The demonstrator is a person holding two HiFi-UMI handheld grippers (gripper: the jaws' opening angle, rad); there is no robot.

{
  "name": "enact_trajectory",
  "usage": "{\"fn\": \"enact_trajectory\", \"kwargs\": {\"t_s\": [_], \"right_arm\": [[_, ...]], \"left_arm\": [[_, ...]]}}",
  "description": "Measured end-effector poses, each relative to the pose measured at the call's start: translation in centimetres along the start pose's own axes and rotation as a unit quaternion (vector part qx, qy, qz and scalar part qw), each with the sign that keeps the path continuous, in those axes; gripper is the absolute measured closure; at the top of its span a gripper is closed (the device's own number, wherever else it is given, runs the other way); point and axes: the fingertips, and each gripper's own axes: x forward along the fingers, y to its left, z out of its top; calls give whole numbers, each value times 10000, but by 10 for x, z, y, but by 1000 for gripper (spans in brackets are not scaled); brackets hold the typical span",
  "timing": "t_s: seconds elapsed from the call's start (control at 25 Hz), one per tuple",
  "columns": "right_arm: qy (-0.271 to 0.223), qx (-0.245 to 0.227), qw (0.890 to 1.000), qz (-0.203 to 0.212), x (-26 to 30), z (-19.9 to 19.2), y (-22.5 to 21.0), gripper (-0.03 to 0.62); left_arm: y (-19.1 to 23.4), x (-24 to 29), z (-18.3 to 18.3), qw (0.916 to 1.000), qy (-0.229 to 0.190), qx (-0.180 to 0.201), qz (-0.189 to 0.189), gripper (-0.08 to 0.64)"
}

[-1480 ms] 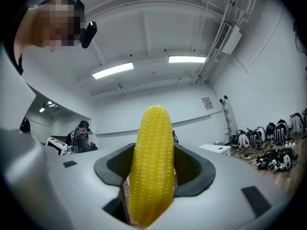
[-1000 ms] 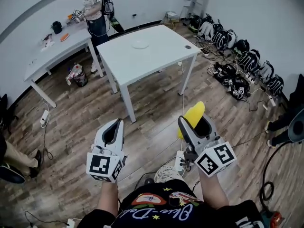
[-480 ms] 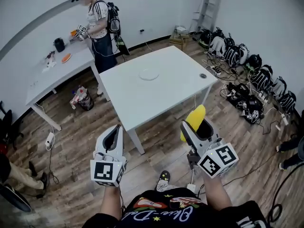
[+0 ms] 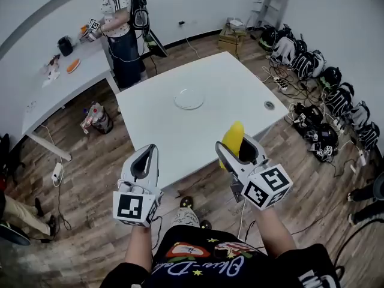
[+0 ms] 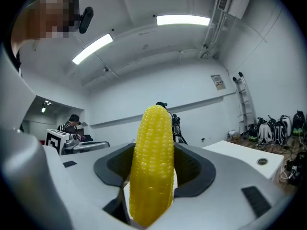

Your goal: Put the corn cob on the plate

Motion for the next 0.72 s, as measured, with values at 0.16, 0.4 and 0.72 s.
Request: {"fn": "enact_trajectory", "kwargs": {"t_s": [0.16,0.4,0.72], "right_arm": [[486,-178,9986,47,82,-13,-44,339],[1428,-604,9879,58,206,-44,-110,339],[2793,-666,9575,268,314,-116,-167,339]], "left_arm": [[36,64,-23,9999,73,-82,-83,561],[87,150,-43,9994,123,-272,-148,561],[136,211,-77,9976,394,-564,-77,561]]}}
